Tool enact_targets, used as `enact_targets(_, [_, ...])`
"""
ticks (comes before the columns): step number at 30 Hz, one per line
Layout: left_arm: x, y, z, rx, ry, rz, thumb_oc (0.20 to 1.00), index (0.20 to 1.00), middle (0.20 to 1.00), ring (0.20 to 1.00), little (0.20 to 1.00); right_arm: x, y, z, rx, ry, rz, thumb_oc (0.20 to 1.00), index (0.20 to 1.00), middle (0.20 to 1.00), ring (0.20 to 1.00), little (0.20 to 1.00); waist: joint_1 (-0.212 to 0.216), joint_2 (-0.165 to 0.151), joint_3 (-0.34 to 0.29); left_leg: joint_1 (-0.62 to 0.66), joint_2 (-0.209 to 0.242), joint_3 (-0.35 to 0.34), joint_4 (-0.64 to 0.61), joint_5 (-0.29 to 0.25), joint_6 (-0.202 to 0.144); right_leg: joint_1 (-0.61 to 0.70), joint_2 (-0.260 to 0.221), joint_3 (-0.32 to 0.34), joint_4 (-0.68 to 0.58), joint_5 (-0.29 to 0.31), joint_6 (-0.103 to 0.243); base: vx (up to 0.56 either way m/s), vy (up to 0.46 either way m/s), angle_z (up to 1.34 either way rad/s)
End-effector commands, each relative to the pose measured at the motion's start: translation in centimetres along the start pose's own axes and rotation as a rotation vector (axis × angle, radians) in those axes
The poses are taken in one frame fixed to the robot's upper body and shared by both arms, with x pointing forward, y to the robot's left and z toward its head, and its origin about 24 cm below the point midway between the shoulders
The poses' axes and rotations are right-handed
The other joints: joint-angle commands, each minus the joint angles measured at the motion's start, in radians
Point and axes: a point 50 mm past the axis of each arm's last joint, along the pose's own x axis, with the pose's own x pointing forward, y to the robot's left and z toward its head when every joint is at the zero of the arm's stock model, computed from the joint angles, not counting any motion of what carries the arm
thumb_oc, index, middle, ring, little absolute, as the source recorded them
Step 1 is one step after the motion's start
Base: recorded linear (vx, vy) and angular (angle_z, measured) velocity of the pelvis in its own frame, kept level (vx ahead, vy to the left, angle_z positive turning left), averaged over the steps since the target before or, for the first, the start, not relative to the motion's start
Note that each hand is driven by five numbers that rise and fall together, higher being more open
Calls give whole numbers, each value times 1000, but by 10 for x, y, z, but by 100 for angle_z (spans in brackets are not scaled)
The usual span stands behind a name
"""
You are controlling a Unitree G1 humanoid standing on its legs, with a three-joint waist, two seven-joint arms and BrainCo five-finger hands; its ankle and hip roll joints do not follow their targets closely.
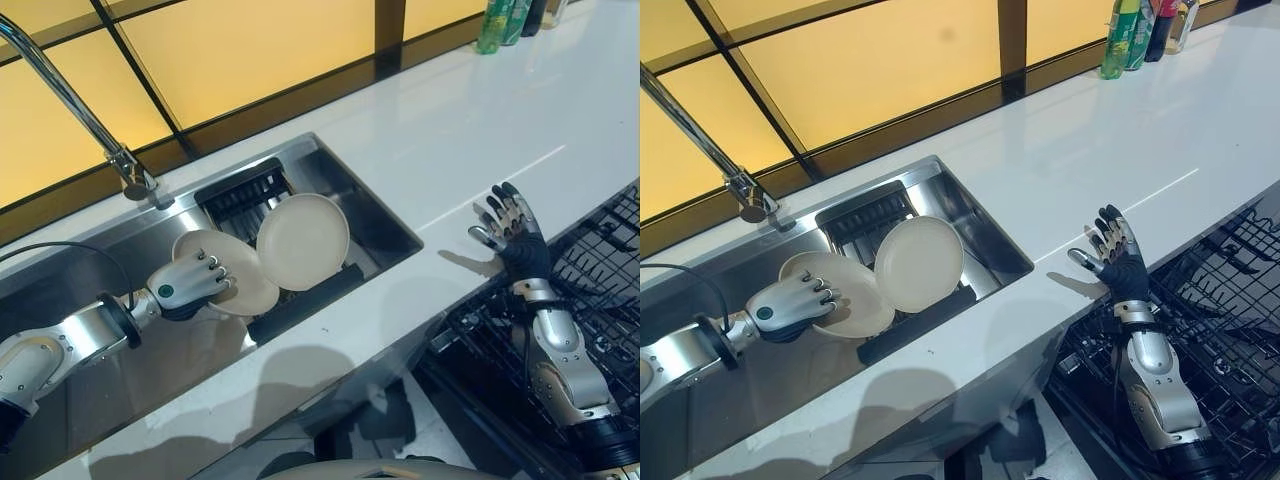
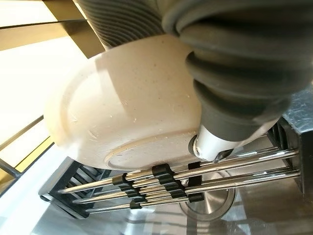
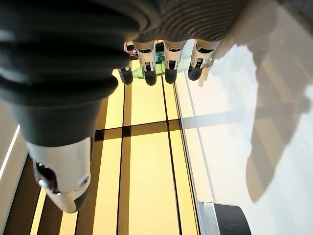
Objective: Pick up plates and place into dishwasher.
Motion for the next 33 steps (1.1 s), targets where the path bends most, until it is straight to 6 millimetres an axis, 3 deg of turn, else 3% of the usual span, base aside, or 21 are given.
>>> enact_targets(1, [-16, 6, -35, 73, 99, -88, 200, 200, 200, 200, 200, -7, 1, 4, -2, -1, 25, 1000, 1000, 1000, 1000, 1000, 45, 9, -55, 27, 8, 11, 2, -96, -16, -157, -77, -42, 74, 74, 88, -32, -20, 4])
enact_targets(10, [-23, 20, -48, 98, 142, -126, 200, 200, 200, 200, 200, -4, 0, 9, 8, -12, 16, 1000, 1000, 1000, 1000, 1000, 70, 11, -64, 24, 6, -3, 5, -95, -17, -153, -80, -69, 81, 69, 86, -34, -7, 5])
enact_targets(16, [-29, 29, -60, 123, 214, -49, 200, 200, 200, 200, 200, -3, 4, 9, 16, -21, 14, 1000, 1000, 1000, 1000, 1000, 92, 9, -70, 18, 6, -16, 5, -93, -20, -152, -82, -90, 91, 61, 84, -33, -3, 9])
enact_targets(23, [-52, 51, -81, 168, 363, 288, 200, 200, 200, 200, 200, -6, 2, 9, 14, -34, 0, 1000, 1000, 1000, 1000, 1000, 121, 1, -84, 12, 8, -24, 1, -92, -22, -149, -78, -111, 87, 57, 78, -35, 2, 9])
enact_targets(28, [-60, 59, -72, 93, 360, 528, 200, 200, 200, 200, 200, -4, 5, 17, 8, -82, 17, 1000, 1000, 1000, 1000, 1000, 129, -14, -93, 10, 10, -30, 1, -96, -23, -147, -73, -118, 82, 55, 74, -24, -6, 6])
enact_targets(33, [-51, 67, -60, -73, 321, 722, 200, 200, 200, 200, 200, 3, 14, 37, -17, -201, 75, 1000, 1000, 1000, 1000, 1000, 132, -33, -102, 12, 15, -30, 1, -104, -23, -143, -64, -116, 73, 54, 71, -20, -14, 6])
